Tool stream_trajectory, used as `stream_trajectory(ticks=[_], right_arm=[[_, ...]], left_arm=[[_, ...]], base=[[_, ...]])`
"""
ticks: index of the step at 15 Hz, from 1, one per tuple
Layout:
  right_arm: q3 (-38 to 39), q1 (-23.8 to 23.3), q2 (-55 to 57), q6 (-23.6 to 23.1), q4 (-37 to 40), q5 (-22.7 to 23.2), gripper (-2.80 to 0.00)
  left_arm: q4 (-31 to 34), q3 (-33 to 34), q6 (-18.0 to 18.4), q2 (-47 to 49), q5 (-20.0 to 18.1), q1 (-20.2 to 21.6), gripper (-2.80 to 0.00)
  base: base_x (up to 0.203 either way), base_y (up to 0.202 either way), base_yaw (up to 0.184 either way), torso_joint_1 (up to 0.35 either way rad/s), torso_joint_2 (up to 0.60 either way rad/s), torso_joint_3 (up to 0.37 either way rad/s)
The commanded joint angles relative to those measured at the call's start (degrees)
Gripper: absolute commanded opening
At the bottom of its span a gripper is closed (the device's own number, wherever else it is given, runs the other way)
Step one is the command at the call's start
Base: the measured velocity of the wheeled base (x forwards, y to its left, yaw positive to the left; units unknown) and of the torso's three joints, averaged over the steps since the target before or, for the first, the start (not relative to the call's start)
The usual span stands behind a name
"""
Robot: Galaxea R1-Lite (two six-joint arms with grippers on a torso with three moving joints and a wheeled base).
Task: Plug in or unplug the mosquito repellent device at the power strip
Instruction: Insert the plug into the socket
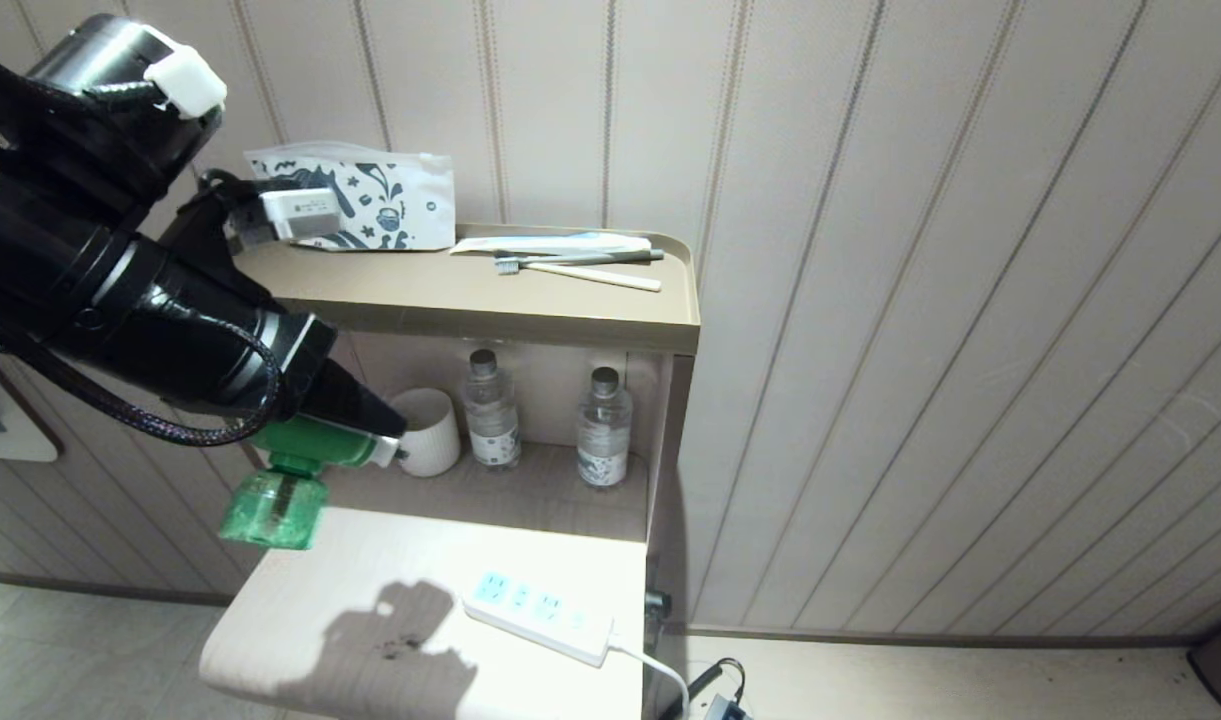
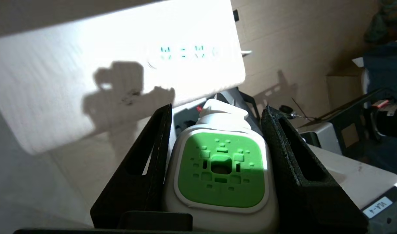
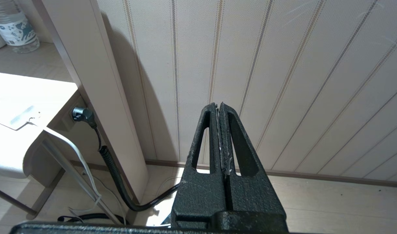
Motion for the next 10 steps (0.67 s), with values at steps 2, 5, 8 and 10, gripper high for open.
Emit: stream_trajectory(ticks=[2, 5, 8, 10], right_arm=[[0.0, 0.0, 0.1, 0.0, 0.0, 0.0, -2.80], [0.0, 0.0, 0.1, 0.0, 0.0, 0.0, -2.80], [0.0, 0.0, 0.0, 0.0, 0.0, 0.0, -2.80], [0.0, 0.0, 0.0, 0.0, 0.0, 0.0, -2.80]], left_arm=[[7.1, -6.8, 4.1, -0.5, 5.7, -0.1, -2.80], [14.2, -9.6, 9.6, 0.6, 13.0, -0.4, -2.80], [13.7, -8.1, 13.7, 3.1, 13.0, 0.3, -2.80], [11.2, -7.0, 22.1, 5.2, 12.4, 0.9, -2.80]], base=[[0.000, 0.000, 0.000, 0.000, 0.00, 0.000], [0.000, 0.000, 0.000, 0.000, 0.00, 0.000], [0.000, 0.000, 0.000, 0.000, 0.00, 0.000], [0.000, 0.000, 0.000, 0.000, 0.00, 0.000]])
